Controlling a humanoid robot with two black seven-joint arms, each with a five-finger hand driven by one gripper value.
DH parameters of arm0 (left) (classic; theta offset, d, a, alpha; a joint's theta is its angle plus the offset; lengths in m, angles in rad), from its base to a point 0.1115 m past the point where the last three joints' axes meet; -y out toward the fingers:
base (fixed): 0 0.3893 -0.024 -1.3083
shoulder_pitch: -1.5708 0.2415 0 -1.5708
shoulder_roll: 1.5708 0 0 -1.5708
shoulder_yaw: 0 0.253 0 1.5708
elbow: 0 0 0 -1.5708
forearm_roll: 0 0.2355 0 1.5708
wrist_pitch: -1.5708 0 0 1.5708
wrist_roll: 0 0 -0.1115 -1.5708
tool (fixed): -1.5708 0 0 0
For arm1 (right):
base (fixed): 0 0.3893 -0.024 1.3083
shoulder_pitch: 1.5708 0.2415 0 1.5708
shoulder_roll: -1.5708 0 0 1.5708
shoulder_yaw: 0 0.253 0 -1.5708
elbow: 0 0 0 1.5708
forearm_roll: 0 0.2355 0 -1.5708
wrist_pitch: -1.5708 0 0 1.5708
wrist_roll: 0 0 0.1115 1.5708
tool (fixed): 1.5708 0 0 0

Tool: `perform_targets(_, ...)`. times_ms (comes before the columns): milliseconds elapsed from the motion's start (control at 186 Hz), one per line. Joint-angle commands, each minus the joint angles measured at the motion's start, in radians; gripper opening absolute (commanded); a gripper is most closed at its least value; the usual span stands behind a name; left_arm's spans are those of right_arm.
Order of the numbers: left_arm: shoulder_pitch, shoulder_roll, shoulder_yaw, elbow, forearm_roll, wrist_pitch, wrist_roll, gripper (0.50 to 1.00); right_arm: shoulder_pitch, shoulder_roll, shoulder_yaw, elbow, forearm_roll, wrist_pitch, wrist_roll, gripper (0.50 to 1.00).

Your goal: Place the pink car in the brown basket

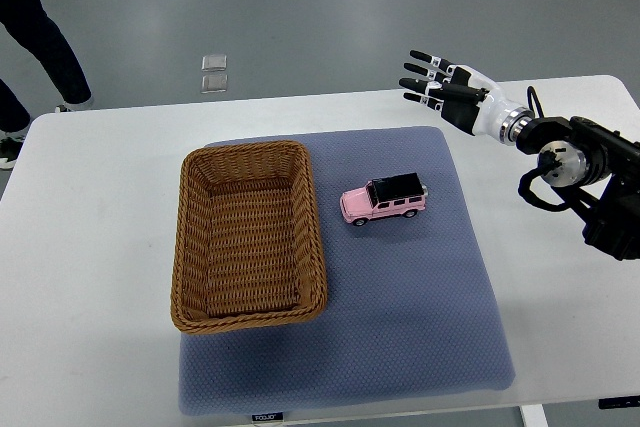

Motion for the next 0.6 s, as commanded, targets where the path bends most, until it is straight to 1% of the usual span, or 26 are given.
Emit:
perform_targets(0,0.0,0.0,-0.003,0.0,0.0,0.0,0.0,1.0,-0.003,0.003,-0.005,0.0,0.0,0.001,0.0,0.917)
perform_targets(189,0.0,0.0,-0.003,0.0,-0.001,0.0,0.0,1.0,0.0,0.0,-0.006,0.0,-0.003,0.006,0.003,0.917)
perform_targets(436,-0.001,0.0,0.001,-0.001,0.0,0.0,0.0,1.0,0.008,-0.006,-0.005,0.001,-0.006,0.0,0.043,0.917)
perform_targets(592,-0.001,0.0,0.001,-0.001,0.0,0.0,0.0,1.0,0.01,-0.015,-0.015,0.011,-0.022,0.012,0.05,0.917)
